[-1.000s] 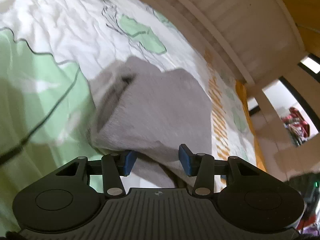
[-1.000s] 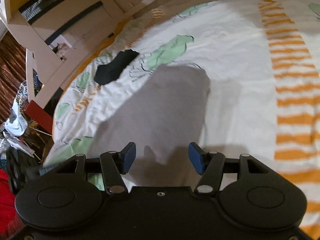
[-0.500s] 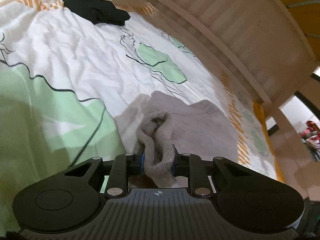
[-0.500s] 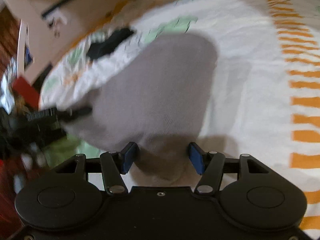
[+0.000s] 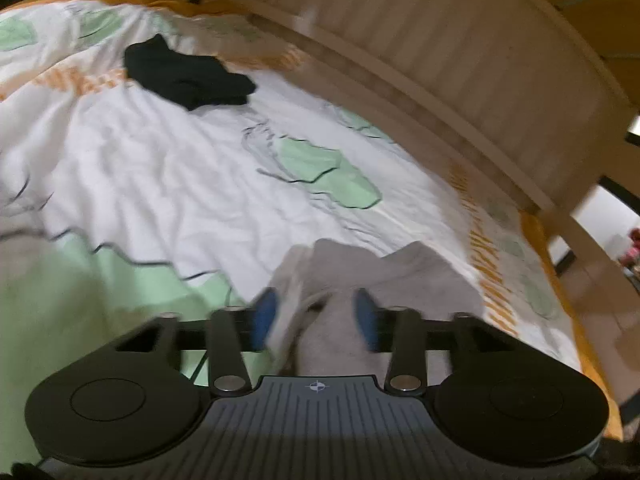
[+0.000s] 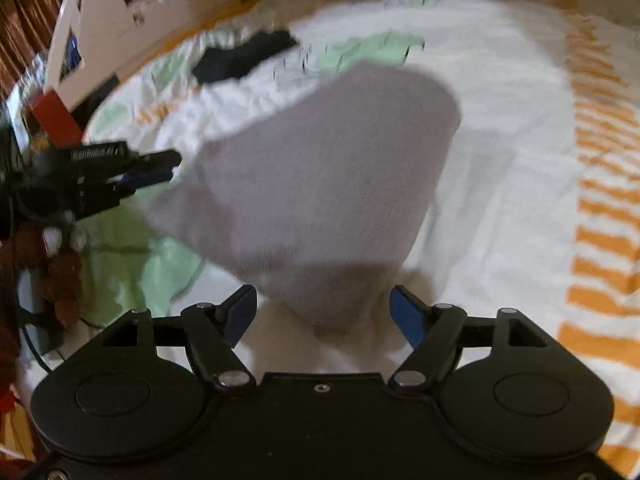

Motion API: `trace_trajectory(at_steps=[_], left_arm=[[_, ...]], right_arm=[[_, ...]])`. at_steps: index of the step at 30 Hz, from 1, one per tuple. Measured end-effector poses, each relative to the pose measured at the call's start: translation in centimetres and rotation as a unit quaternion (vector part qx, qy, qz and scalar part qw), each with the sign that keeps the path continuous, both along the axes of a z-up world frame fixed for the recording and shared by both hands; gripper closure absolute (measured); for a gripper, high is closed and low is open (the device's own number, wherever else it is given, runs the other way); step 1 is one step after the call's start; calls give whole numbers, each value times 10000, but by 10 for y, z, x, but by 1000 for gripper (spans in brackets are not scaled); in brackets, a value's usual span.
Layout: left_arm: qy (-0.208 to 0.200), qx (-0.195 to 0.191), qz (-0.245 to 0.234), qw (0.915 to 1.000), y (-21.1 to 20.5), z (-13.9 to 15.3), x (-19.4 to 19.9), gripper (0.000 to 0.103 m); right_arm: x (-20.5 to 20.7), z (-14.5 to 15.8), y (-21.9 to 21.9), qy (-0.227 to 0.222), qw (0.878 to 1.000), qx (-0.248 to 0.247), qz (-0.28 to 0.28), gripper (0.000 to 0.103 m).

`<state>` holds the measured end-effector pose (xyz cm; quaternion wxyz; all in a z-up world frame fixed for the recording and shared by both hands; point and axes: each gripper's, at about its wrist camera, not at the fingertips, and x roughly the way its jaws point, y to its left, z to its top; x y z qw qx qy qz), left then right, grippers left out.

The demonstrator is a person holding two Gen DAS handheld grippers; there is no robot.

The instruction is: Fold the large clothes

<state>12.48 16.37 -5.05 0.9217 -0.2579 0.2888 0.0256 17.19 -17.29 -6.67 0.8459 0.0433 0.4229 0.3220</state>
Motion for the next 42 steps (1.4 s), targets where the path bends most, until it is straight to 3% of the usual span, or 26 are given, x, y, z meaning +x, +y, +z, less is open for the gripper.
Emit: trace_trajectory(at_steps=[1,3,7,11,18,24,27,31,32,34,37,42], left_arm=[[-8,-74,-105,9999,1,1,3,42],[48,-199,-267,9994,4,-1,11,31],[399,-189,-712,9965,2,-11,30,26],[828,-180,-1178,9894,-1,-27,43,23],[1614,-752,-1631,9704,3,-62,69,18],[1753,-813,-2150,9573,-4,-74,90,2],[1743,-876,-2345,9524,-6,-78,100,1],[1682,-1182,-2577,9441,-4,-82,107,1],[1678,-1291,-2592,9423,-3,-83,110,1],[1653,-1462,-2613,9397,-4,-84,111,1],[1586,-1622,-2697,9358,-12,-84,113,1],[1423,-1882,-2869,9284,-53,-83,132,1]], right_arm=[[3,3,-5,-39,9999,123,-56,11],[14,6,-13,-57,9988,449,-167,4],[46,-1,-27,88,9920,1125,-566,0],[80,-26,-34,698,9768,1844,-838,0],[117,-63,-35,1242,9581,2406,-937,0],[137,-92,-29,1600,9432,2820,-728,0],[145,-94,-22,1631,9383,2997,-563,0],[151,-94,-12,1588,9423,2924,-367,0],[150,-92,-13,1547,9446,2876,-315,2],[149,-88,-13,1455,9505,2727,-322,34],[149,-75,-18,1338,9545,2656,-220,43],[155,-41,-29,937,9709,2202,-15,45]])
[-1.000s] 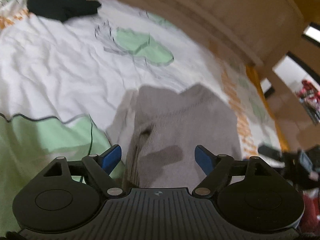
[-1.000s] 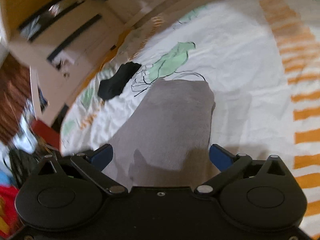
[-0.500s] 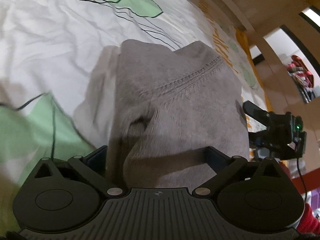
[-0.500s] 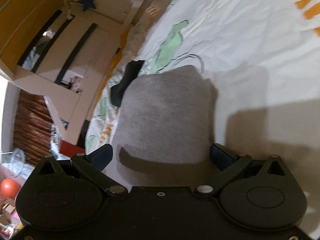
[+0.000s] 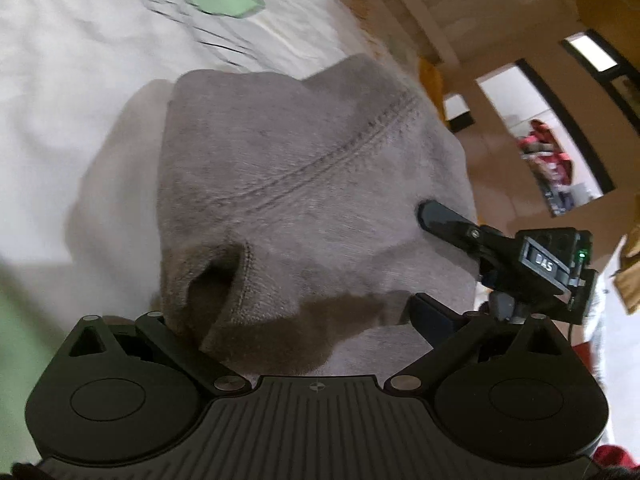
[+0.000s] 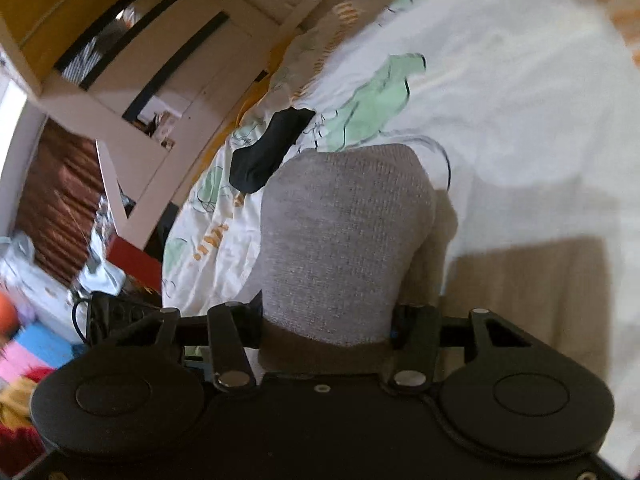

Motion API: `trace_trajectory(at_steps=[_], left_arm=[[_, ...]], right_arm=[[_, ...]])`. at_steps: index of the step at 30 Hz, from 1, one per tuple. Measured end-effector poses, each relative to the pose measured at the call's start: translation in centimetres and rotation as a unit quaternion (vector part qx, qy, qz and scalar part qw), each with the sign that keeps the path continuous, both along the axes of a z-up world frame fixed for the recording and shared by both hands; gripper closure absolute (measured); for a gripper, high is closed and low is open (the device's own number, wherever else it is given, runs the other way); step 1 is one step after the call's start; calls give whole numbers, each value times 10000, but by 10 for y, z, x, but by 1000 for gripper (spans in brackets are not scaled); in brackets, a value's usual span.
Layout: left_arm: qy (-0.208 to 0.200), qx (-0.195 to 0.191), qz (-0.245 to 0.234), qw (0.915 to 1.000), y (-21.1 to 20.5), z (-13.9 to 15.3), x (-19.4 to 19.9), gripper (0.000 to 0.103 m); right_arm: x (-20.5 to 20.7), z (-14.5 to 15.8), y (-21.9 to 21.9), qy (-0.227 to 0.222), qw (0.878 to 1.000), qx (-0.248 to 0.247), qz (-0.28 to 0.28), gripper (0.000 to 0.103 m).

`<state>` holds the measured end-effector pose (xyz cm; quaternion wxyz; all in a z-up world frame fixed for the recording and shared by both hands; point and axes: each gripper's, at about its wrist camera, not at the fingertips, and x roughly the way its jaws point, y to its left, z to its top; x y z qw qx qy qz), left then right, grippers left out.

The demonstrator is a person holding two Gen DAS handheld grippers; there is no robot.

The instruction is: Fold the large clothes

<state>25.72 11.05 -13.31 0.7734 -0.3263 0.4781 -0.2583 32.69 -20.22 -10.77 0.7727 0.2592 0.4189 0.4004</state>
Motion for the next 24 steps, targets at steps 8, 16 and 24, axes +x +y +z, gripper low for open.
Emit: trace_trajectory(at_steps=[8,16,24], left_arm=[[-420,57,-668,9969,-117,4,61,2],[-578,516,-415,9961,-130,-5,58,7],[-1568,1601,512,9732,-110,56,26,7]], right_arm=[[30,28,-96,-272,9933,-871,-703,44],[30,-7,-136,-151,9751,-1625,-1500,17],[-6,35,-132,-1037,9588,-1802,-1934,7]])
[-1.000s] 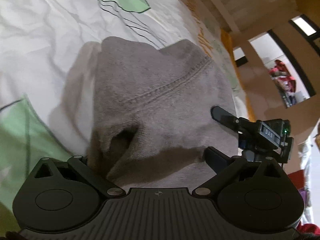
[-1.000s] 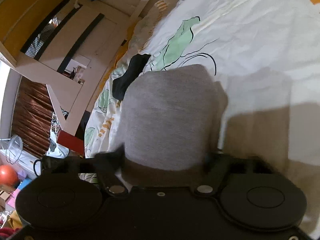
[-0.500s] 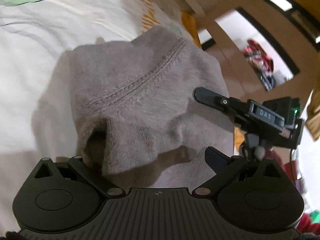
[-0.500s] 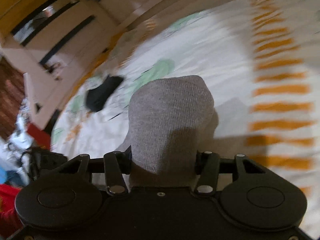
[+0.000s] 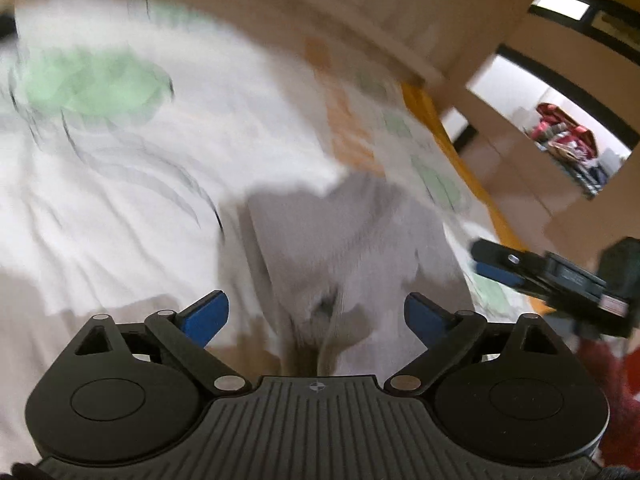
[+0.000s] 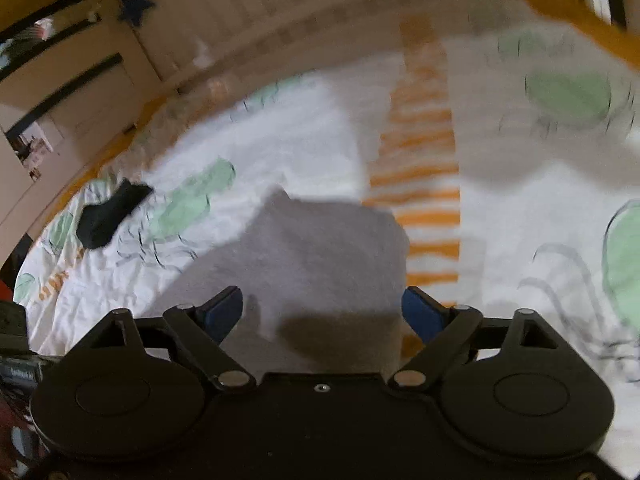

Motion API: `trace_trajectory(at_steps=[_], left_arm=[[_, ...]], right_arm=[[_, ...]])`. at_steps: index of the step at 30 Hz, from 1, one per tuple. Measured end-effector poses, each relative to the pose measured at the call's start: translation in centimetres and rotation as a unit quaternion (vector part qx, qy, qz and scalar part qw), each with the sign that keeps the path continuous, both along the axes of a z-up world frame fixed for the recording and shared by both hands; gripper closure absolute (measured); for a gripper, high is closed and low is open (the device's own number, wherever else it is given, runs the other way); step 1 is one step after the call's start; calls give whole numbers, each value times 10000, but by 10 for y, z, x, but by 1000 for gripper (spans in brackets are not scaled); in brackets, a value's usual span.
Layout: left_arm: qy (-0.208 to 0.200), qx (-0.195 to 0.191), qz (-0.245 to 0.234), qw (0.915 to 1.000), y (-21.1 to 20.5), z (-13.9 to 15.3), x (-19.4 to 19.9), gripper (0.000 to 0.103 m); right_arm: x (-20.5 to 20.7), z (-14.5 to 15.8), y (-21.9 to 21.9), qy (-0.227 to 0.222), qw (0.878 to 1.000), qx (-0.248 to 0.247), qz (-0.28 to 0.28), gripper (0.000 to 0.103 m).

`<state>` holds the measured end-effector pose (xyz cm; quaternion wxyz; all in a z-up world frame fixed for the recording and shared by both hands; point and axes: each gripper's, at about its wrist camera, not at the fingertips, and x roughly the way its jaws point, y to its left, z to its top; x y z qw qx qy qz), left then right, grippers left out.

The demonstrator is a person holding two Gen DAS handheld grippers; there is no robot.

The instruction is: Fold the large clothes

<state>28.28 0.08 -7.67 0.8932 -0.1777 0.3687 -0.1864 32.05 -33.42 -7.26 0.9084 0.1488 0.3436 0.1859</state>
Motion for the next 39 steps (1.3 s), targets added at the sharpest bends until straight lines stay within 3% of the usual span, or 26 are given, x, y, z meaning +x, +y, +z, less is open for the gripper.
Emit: trace_trajectory(at_steps=[4,7,11,18,23,29,39], left_arm=[[-515,1132,335,9917,-29,32,-9,7],[-842,1607,522,9820,-46,48,-20,7],[-1154,2057,883,9678,-64,60,-40,7],[-847,2073,1100,9684,-78,60,-43,7],[-757,2382,1308,9594,-80,63,-54,7],[-601,2252,1172,9654,-78,65,-67,7],[-348,2252,1054,9680,-78,62,-90,7]], right_arm=[[-17,22,9,-494,9974,-393,-340,3],[-34,32,19,-695,9926,-789,-612,1],[-52,39,26,-734,9898,-925,-797,1],[-54,39,23,-708,9876,-989,-993,1],[-65,44,21,-771,9830,-1110,-1244,1],[-82,48,24,-603,9828,-1141,-1318,1],[-112,56,40,-535,9780,-1507,-1342,1]])
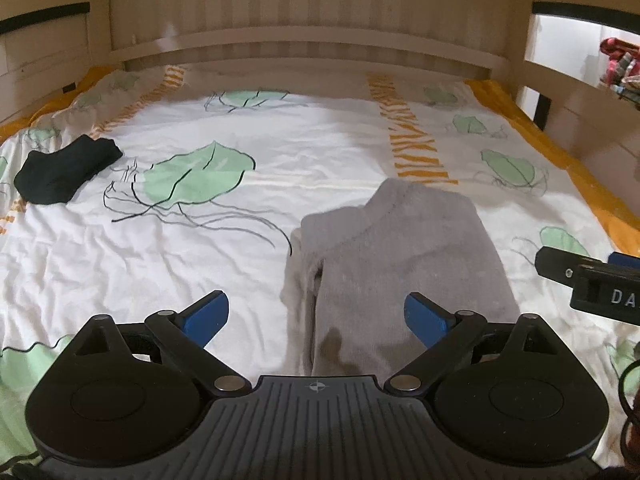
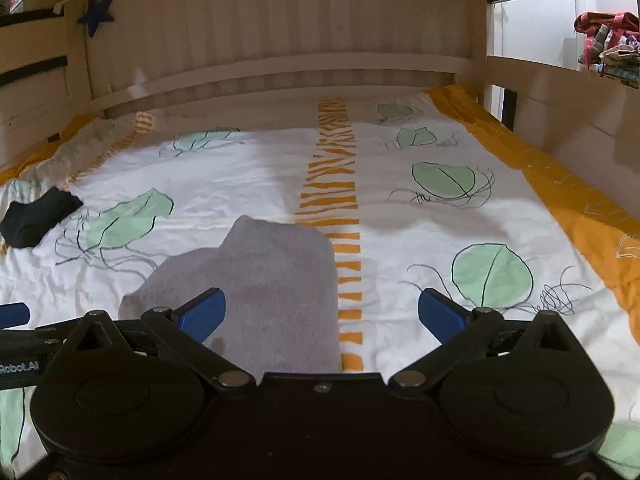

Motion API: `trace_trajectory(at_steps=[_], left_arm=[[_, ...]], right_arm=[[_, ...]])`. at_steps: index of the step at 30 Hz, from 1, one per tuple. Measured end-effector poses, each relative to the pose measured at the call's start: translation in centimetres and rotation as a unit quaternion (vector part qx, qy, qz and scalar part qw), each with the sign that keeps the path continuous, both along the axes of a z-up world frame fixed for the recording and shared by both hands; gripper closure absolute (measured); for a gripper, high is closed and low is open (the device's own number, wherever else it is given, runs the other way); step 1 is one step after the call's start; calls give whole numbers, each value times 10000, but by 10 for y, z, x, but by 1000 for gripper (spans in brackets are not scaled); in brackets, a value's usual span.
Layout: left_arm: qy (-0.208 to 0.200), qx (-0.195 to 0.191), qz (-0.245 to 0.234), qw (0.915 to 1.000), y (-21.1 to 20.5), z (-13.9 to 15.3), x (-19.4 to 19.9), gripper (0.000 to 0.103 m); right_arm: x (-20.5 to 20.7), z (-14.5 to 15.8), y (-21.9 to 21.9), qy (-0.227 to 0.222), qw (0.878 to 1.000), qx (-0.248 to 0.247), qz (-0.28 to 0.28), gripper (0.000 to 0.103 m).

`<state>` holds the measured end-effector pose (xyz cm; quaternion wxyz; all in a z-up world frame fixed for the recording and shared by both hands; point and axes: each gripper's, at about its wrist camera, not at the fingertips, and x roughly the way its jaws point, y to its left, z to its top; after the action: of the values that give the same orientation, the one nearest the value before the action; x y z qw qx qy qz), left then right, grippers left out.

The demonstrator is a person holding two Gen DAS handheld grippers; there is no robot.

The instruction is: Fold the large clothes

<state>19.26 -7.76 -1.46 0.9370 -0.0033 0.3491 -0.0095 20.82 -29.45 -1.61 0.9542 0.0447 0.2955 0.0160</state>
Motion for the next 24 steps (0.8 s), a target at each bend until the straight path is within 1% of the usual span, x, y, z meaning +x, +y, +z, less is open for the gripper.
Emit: trace_trajectory(at_steps=[3,9,15,18,24], left_arm=[[12,-14,1,10000,2,1,-10,7],[155,-145,44,9998,10,0,-25,7],[282,-329,100,9990,15,-1,-31,7],[328,-351,108,9988,14,-2,-33,7],[400,-383,47,9985,9,-4,-34,7]], right_arm=[[-9,1,0,24,9999,127,108,1],[-29,2,6,-12,9996,109,259,1],[-37,-6,6,214,9989,283,310,1],[-39,-11,3,341,9983,388,270,1],[-44,-12,2,392,9978,451,269,1]])
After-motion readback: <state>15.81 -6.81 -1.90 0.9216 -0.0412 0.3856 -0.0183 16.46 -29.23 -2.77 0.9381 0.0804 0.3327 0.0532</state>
